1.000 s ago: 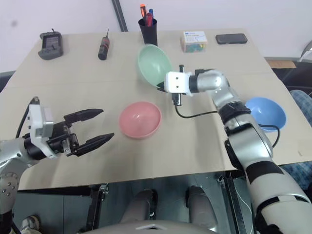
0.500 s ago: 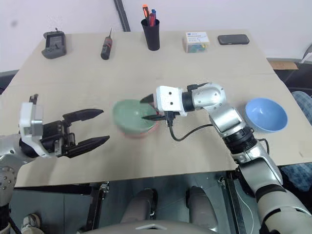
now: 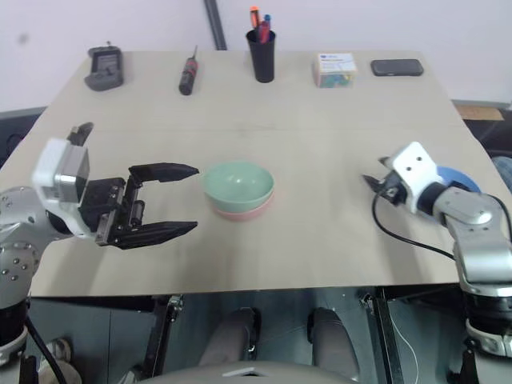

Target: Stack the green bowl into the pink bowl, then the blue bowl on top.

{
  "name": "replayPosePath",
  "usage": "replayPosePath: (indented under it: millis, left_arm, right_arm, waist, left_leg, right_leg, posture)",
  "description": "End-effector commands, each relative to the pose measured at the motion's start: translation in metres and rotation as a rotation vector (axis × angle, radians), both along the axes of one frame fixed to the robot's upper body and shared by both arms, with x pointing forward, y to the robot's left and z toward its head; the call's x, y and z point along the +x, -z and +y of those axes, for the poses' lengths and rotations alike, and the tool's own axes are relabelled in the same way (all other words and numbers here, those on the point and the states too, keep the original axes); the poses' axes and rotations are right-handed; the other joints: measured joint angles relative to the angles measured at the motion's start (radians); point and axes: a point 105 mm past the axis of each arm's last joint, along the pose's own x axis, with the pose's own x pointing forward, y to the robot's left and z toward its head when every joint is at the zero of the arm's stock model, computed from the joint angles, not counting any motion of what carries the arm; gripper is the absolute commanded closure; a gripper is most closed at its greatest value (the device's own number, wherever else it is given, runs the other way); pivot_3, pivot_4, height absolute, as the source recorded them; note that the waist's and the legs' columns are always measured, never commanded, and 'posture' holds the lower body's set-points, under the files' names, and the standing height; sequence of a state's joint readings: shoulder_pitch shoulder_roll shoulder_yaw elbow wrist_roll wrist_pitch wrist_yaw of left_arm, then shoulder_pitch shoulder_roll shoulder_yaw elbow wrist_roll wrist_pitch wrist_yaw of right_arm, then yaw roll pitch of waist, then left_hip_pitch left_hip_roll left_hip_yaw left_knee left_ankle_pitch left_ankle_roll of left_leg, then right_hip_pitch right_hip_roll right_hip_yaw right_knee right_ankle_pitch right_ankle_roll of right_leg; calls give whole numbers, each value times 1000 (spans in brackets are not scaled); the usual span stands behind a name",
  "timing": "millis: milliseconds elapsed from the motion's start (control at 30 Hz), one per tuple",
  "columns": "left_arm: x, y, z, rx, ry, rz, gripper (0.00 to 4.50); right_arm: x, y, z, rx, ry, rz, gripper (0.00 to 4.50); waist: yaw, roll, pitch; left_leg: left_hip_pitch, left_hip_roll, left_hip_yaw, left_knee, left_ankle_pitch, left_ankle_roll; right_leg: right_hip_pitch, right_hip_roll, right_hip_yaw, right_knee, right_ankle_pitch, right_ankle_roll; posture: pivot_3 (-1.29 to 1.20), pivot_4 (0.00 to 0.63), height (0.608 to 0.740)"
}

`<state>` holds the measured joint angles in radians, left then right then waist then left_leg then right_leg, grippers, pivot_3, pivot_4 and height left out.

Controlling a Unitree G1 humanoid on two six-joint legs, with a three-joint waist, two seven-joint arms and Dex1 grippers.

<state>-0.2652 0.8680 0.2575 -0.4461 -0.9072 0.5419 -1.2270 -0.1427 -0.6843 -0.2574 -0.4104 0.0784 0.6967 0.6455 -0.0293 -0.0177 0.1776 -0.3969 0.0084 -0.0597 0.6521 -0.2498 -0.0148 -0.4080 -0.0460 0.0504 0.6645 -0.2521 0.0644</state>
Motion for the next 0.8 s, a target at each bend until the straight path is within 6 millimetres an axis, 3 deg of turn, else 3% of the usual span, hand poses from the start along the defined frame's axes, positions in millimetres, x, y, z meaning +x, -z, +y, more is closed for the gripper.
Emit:
replayPosePath:
  millis: [33,200,300,400,467,800]
  left_arm:
    - [2,-4,-5,-1,58,-5,0]
    - [6,-5,-8,7,99,-3,0]
    - [5,-6,-7,18,101,-3,0]
    - [5,-6,-6,24,97,-3,0]
    - [5,-5,-5,31,86,-8,0]
    - [15,3,-4,61,-46,-56,0]
  right_arm:
    - [-9,-20,-7,35,114,-60,2034]
    - [-13,-3,-8,75,189,22,2034]
    - [-11,2,-5,107,193,51,2748]
    - [-10,3,-3,116,190,63,3993]
    - [-8,4,-4,114,191,70,4490]
    - [-2,3,-6,48,153,81,4490]
  waist:
    - [-14,0,0]
    - [-13,0,0]
    - [-11,0,0]
    - [-11,0,0]
    - [-11,0,0]
    - [-10,0,0]
  left_leg:
    - [0,0,1,0,0,0]
    - [1,3,0,1,0,0]
    - [0,3,0,1,0,0]
    - [-1,3,0,1,0,0]
    - [-1,3,0,1,0,0]
    - [-1,3,0,1,0,0]
  right_leg:
    - [0,0,1,0,0,0]
    - [0,5,2,0,0,0]
    - [0,4,2,-1,0,0]
    - [0,4,2,-1,0,0]
    - [0,4,2,-1,0,0]
    - [0,4,2,-1,0,0]
  posture:
    - [0,150,740]
    - [0,150,740]
    - [0,150,740]
    - [0,150,740]
    - [0,150,740]
    - [0,150,740]
